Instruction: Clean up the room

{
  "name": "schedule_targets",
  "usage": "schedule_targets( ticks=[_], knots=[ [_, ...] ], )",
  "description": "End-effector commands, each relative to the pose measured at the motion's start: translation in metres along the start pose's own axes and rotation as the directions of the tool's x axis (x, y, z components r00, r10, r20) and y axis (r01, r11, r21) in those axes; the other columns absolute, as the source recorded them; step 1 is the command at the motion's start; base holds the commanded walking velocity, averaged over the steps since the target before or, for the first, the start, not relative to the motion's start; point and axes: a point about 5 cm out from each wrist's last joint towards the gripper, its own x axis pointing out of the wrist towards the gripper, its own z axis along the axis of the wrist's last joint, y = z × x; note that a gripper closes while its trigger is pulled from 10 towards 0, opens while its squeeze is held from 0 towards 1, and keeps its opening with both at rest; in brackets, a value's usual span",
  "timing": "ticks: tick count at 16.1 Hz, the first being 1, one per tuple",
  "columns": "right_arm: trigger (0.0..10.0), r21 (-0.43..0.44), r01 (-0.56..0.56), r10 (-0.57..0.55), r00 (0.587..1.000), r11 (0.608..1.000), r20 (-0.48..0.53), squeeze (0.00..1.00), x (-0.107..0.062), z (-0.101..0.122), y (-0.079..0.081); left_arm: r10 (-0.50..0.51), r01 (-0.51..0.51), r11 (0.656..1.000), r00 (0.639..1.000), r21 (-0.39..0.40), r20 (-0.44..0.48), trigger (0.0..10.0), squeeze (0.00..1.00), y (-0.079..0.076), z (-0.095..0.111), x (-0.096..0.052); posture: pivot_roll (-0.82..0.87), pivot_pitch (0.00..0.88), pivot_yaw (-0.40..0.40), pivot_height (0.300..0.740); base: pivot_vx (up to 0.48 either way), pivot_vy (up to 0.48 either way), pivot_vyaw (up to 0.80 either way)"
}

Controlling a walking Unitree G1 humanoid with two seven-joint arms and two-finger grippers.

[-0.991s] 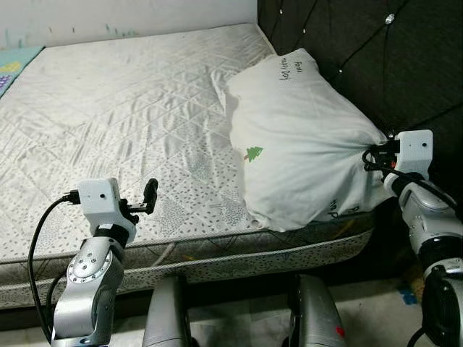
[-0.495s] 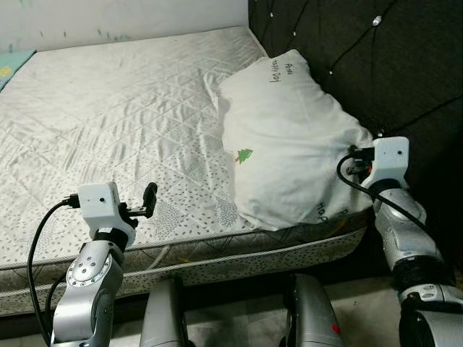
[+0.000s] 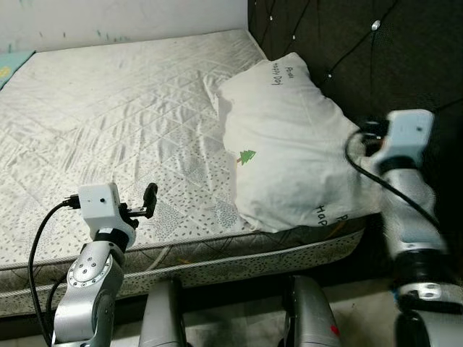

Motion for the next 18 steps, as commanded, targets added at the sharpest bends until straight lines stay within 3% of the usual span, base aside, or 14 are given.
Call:
schedule_targets(
  ticks=[1, 4, 6, 9, 11, 12, 13, 14, 15, 18],
  knots=[
    [10.0, 0.005, -0.053, 0.053, 0.998, 0.999, -0.029, 1.0, 0.002, -0.001, 0.017, 0.016, -0.016, 1.0, 1.0, 0.008, 0.005, 10.0, 0.0, 0.003, 0.001, -0.001, -0.11, 0.026, 0.048, 0.554, 0.0, 0.0, 0.0],
    [10.0, 0.012, -0.14, 0.14, 0.975, 0.99, -0.175, 1.0, 0.004, -0.023, 0.052, 0.013, -0.013, 1.0, 1.0, 0.004, 0.002, 10.0, 0.0, 0.001, 0.0, -0.001, -0.11, 0.03, 0.047, 0.554, 0.0, 0.0, 0.0],
    [10.0, 0.024, -0.211, 0.207, 0.917, 0.977, -0.341, 1.0, -0.003, -0.049, 0.075, 0.014, -0.014, 1.0, 1.0, 0.004, 0.002, 10.0, 0.0, 0.001, 0.001, -0.002, -0.09, 0.037, 0.043, 0.554, 0.0, 0.0, 0.0],
    [10.0, 0.067, -0.256, 0.253, 0.82, 0.964, -0.514, 1.0, -0.021, -0.08, 0.086, 0.021, -0.021, 1.0, 1.0, 0.007, 0.004, 10.0, 0.0, 0.002, 0.002, -0.001, -0.09, 0.039, 0.037, 0.554, 0.0, 0.0, 0.0],
    [10.0, 0.081, -0.248, 0.25, 0.794, 0.965, -0.554, 1.0, -0.024, -0.086, 0.084, 0.025, -0.025, 1.0, 1.0, 0.006, 0.003, 10.0, 0.0, 0.003, 0.002, -0.001, -0.09, 0.034, 0.035, 0.554, 0.0, 0.0, 0.0],
    [10.0, 0.097, -0.226, 0.243, 0.809, 0.969, -0.535, 0.71, -0.02, -0.083, 0.081, 0.026, -0.026, 1.0, 1.0, 0.003, 0.005, 10.0, 0.0, 0.002, 0.001, 0.0, -0.09, 0.029, 0.036, 0.554, 0.0, 0.0, 0.0],
    [10.0, 0.123, -0.205, 0.239, 0.851, 0.971, -0.467, 0.0, -0.012, -0.072, 0.078, 0.027, -0.027, 1.0, 1.0, -0.001, 0.01, 10.0, 0.0, 0.0, 0.002, 0.002, -0.1, 0.016, 0.039, 0.554, 0.0, 0.0, 0.0],
    [10.0, 0.144, -0.19, 0.235, 0.872, 0.971, -0.43, 0.0, -0.009, -0.066, 0.077, 0.026, -0.026, 1.0, 1.0, -0.002, 0.015, 10.0, 0.0, -0.001, 0.002, 0.003, -0.1, 0.009, 0.04, 0.554, 0.0, 0.0, 0.0],
    [10.0, 0.208, -0.193, 0.244, 0.935, 0.959, -0.258, 0.0, -0.002, -0.041, 0.074, 0.032, -0.032, 0.999, 0.999, -0.006, 0.036, 10.0, 0.0, -0.001, 0.005, 0.005, -0.11, 0.0, 0.045, 0.554, 0.0, 0.0, 0.0],
    [10.0, 0.254, -0.193, 0.233, 0.963, 0.948, -0.136, 0.0, -0.016, -0.03, 0.07, 0.047, -0.046, 0.999, 0.997, -0.014, 0.059, 10.0, 0.0, 0.0, 0.004, 0.006, -0.13, 0.0, 0.054, 0.554, 0.0, 0.0, 0.0]
  ],
)
